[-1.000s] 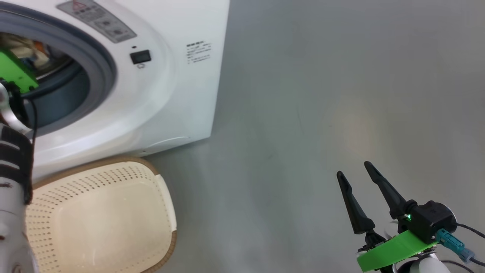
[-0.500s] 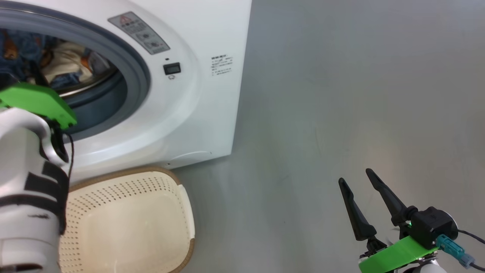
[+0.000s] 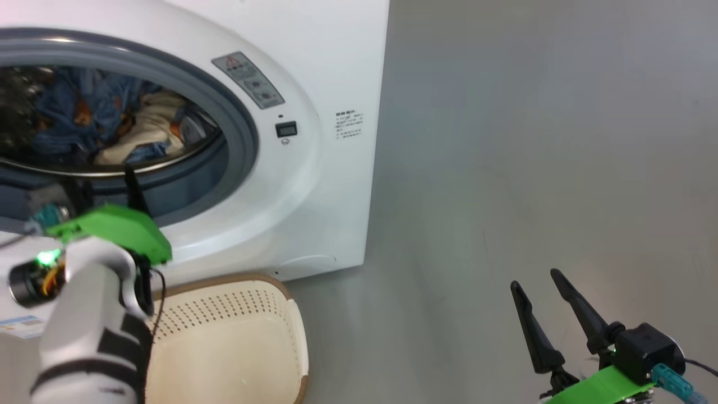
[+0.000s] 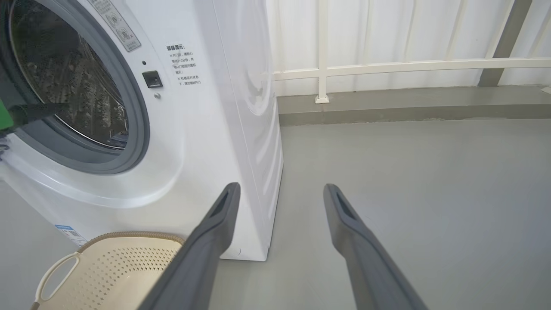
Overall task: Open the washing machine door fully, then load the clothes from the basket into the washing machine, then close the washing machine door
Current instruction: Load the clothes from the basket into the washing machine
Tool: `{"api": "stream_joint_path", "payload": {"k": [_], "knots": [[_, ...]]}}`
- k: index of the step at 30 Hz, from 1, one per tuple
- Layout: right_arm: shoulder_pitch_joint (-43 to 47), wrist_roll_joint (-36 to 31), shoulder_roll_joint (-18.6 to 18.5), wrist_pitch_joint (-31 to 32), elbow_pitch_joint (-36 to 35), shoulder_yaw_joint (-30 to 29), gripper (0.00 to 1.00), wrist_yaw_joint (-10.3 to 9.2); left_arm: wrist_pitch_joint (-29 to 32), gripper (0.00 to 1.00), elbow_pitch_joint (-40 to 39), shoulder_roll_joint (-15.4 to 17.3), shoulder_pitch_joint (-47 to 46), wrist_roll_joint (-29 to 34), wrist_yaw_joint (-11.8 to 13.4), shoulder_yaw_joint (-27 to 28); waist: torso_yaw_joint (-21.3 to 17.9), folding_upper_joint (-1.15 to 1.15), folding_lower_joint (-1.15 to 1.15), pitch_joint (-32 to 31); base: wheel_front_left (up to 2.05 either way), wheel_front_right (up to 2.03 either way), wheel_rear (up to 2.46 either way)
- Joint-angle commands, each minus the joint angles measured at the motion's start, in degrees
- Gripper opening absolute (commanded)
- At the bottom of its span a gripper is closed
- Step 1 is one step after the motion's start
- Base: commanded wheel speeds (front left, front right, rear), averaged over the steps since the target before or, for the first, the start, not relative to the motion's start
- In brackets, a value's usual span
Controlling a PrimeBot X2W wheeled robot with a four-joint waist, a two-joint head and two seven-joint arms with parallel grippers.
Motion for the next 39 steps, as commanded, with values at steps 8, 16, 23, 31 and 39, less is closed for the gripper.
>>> {"api": "stream_joint_path", "payload": {"k": [8,16,23,31,39], "knots": [[2.2,0.0,0.1,-0.3,-1.2,0.9,1.00,0.08,-0.4,1.00,-9.2,0.9,11.9,0.5,-3.6,1.3,0.8,0.00,0.00,-5.4,0.00,0.00,0.00],[3.6,-0.1,0.1,-0.3,-1.1,0.4,1.00,0.08,-0.4,1.00,-19.5,0.0,22.1,0.3,-5.8,3.5,1.0,0.00,0.00,-8.4,0.00,0.00,0.00],[4.6,-0.3,-0.2,-0.3,-1.2,0.0,1.00,0.08,-0.4,1.00,-27.3,-1.0,30.5,1.9,-6.0,3.6,1.5,0.00,0.00,-10.0,0.00,0.00,0.00],[5.0,-0.3,-0.4,-0.3,-1.3,0.1,1.00,0.08,-0.4,1.00,-35.3,-1.7,39.4,2.2,-6.2,3.4,1.5,0.00,0.00,-11.0,0.00,0.00,0.00],[5.0,-0.4,-0.5,-0.3,-1.3,0.0,1.00,0.08,-0.4,1.00,-39.5,-1.8,44.5,0.4,-4.6,2.2,1.7,0.00,0.00,-11.5,0.00,0.00,0.00]]}}
